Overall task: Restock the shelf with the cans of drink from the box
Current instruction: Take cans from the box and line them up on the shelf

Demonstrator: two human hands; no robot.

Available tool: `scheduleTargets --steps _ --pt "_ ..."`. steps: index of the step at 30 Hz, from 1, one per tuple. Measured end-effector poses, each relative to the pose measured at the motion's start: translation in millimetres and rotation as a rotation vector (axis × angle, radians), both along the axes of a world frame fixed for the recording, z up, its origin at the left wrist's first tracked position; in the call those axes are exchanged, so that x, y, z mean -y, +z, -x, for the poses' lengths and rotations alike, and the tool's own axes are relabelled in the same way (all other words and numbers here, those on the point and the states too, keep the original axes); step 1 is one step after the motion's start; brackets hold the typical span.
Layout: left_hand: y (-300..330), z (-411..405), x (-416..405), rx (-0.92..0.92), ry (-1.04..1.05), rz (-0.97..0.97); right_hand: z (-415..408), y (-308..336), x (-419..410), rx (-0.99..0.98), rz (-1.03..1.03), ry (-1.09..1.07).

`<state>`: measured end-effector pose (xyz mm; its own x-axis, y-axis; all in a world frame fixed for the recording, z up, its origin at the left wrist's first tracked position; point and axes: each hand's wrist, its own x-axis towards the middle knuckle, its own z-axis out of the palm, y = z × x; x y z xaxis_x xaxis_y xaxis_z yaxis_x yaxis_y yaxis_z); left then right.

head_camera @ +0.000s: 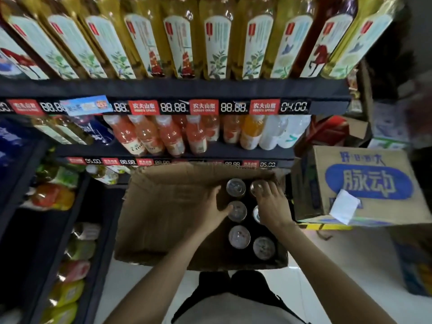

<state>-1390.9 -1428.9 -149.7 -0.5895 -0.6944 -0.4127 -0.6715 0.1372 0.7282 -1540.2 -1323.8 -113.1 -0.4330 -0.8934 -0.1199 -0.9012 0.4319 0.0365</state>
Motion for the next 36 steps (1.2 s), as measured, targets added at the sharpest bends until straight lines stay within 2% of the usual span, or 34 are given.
scheduleTargets --steps 4,8,13,16,19,22,25,28,32,36 --pt "-13.2 43.5 3.2 0.017 0.022 0.146 8.6 1.4 16.5 -0.145 -0.233 0.013" --pt "-37.1 62.3 -2.0 0.107 0.060 0.121 6.9 -11.4 28.1 -0.259 -0.341 0.017" --pt "-45.9 65.3 1.6 0.080 0.185 0.099 4.9 -12.8 33.5 -0.255 -0.294 -0.017" --pt "-36.7 53.7 5.5 -0.036 0.224 0.082 0.9 -4.6 29.2 -0.228 -0.164 -0.049" --pt "-8.4 31.4 10.9 -0.233 0.294 0.028 1.2 21.1 16.8 -0.003 0.037 -0.151" --pt "39.0 8.5 18.6 -0.350 0.370 -0.027 7.1 61.5 2.2 0.287 0.348 -0.308" --pt "100.5 -2.1 25.8 -0.489 0.456 -0.104 17.4 111.0 -5.7 0.858 0.584 -0.472" --pt "151.7 -5.5 32.3 -0.705 0.492 -0.182 21.1 156.9 -5.1 1.266 0.715 -0.484" --pt "198.3 -2.2 41.0 -0.775 0.471 -0.156 20.5 198.2 11.3 1.535 0.780 -0.434" --pt "248.3 5.1 45.7 -0.790 0.399 -0.032 23.7 234.0 29.2 1.629 0.785 -0.358"
